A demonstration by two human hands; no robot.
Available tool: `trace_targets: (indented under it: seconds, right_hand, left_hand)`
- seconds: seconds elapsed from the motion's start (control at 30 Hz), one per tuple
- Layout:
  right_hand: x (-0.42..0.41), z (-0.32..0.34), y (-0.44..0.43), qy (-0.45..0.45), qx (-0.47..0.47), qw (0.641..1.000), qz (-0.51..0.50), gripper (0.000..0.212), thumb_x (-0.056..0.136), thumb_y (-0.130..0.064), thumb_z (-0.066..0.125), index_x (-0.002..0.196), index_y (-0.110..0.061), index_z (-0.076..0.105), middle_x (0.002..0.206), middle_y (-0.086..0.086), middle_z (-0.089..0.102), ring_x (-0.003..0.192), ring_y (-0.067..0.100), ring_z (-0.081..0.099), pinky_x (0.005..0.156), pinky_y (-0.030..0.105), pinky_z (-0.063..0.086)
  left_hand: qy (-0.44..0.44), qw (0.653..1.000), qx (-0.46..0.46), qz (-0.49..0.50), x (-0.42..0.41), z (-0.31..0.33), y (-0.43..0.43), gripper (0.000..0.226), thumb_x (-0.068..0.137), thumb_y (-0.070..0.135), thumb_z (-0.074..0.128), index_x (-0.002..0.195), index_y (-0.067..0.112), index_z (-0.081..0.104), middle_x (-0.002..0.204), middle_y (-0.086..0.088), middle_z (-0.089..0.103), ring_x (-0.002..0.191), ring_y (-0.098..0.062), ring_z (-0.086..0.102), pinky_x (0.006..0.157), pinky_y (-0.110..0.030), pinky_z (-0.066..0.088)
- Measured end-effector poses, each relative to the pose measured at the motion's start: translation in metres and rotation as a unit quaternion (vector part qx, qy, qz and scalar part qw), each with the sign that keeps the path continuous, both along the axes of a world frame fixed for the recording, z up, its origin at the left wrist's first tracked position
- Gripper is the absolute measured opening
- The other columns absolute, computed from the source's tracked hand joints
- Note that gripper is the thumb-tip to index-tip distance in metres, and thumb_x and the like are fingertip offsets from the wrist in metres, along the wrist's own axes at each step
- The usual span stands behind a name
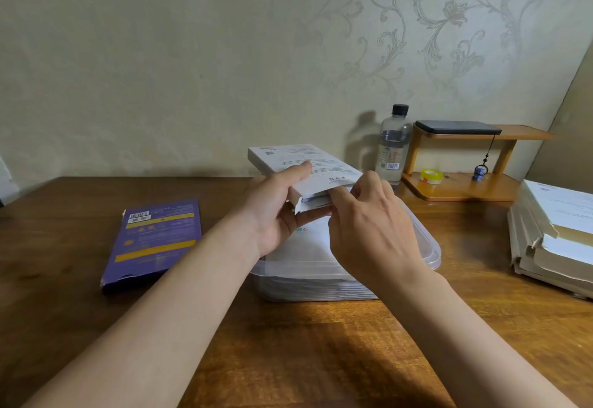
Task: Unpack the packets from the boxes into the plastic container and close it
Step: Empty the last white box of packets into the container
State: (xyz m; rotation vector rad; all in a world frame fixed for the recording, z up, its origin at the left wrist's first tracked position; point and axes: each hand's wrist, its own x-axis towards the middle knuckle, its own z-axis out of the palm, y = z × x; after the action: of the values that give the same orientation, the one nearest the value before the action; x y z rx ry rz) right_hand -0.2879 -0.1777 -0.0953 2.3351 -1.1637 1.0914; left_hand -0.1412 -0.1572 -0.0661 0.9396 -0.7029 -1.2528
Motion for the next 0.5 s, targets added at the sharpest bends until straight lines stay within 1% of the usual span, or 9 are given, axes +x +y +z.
trace_targets:
  seconds: [0.03,0.07,0.13,0.2,0.27,0.37,0.5]
  right_hand:
    - [-0.0001,0.0004,-0.0001,0.008,0.002,1.000,-0.007,0.004,0.083,-0.009,0.061,0.086,-0.006,0.062,0.080,0.009,0.040,0.071,0.024,0.035,0.055,0.032,0.029]
    - [0.0000,0.0009,-0.0001,0.016,0.008,1.000,-0.013,0.005,0.083,-0.006,0.063,0.087,-0.007,0.064,0.081,0.007,0.037,0.073,0.023,0.034,0.054,0.032,0.029]
    - [0.0003,0.0020,0.0001,0.023,0.019,1.000,-0.012,0.010,0.083,-0.002,0.062,0.089,-0.008,0.067,0.082,0.004,0.034,0.075,0.022,0.033,0.049,0.033,0.033]
    - [0.0001,0.0033,0.0017,0.020,0.016,1.000,0.000,0.009,0.083,0.000,0.063,0.086,-0.007,0.067,0.080,0.004,0.033,0.075,0.023,0.033,0.044,0.035,0.038]
    - [-0.0007,0.0036,0.0013,0.013,0.003,1.000,0.013,0.009,0.081,0.002,0.065,0.081,-0.006,0.067,0.079,0.003,0.033,0.073,0.022,0.033,0.041,0.035,0.038]
    - [-0.0025,0.0041,-0.0011,0.016,-0.012,0.999,0.032,0.010,0.079,0.002,0.069,0.078,-0.007,0.068,0.080,0.000,0.031,0.073,0.020,0.033,0.037,0.033,0.038]
    - [-0.0076,0.0066,-0.0023,0.023,-0.028,0.998,0.050,0.010,0.078,-0.001,0.077,0.076,-0.007,0.069,0.079,0.002,0.040,0.071,0.022,0.042,0.034,0.027,0.033]
  left_hand:
    - [0.002,1.000,-0.001,-0.002,0.0010,-0.0003,-0.0001,0.030,0.097,0.014,0.065,0.125,0.003,0.065,0.119,-0.022,0.072,0.103,-0.033,0.074,0.070,-0.042,0.064]
    - [0.004,1.000,0.000,-0.008,0.0020,-0.0005,0.0001,0.032,0.097,0.014,0.064,0.127,0.003,0.064,0.120,-0.022,0.071,0.106,-0.034,0.073,0.072,-0.043,0.064]
    - [0.012,1.000,0.007,-0.023,0.0036,0.0001,0.0010,0.030,0.099,0.014,0.061,0.127,0.001,0.063,0.116,-0.021,0.073,0.100,-0.033,0.074,0.074,-0.043,0.064]
    - [0.019,0.999,0.014,-0.032,0.0044,0.0012,0.0018,0.024,0.099,0.013,0.060,0.120,0.000,0.064,0.107,-0.019,0.076,0.087,-0.030,0.076,0.071,-0.042,0.065]
    - [0.020,0.999,0.019,-0.036,0.0035,0.0022,0.0027,0.021,0.099,0.012,0.060,0.115,-0.001,0.065,0.101,-0.020,0.076,0.081,-0.029,0.076,0.068,-0.041,0.065]
    - [0.021,0.999,0.028,-0.029,0.0038,0.0018,0.0030,0.022,0.098,0.010,0.061,0.116,-0.004,0.064,0.101,-0.023,0.074,0.081,-0.031,0.076,0.064,-0.039,0.064]
    - [0.026,0.999,0.039,-0.028,0.0049,0.0011,0.0020,0.028,0.097,0.010,0.063,0.120,-0.006,0.061,0.101,-0.025,0.075,0.081,-0.031,0.076,0.061,-0.037,0.063]
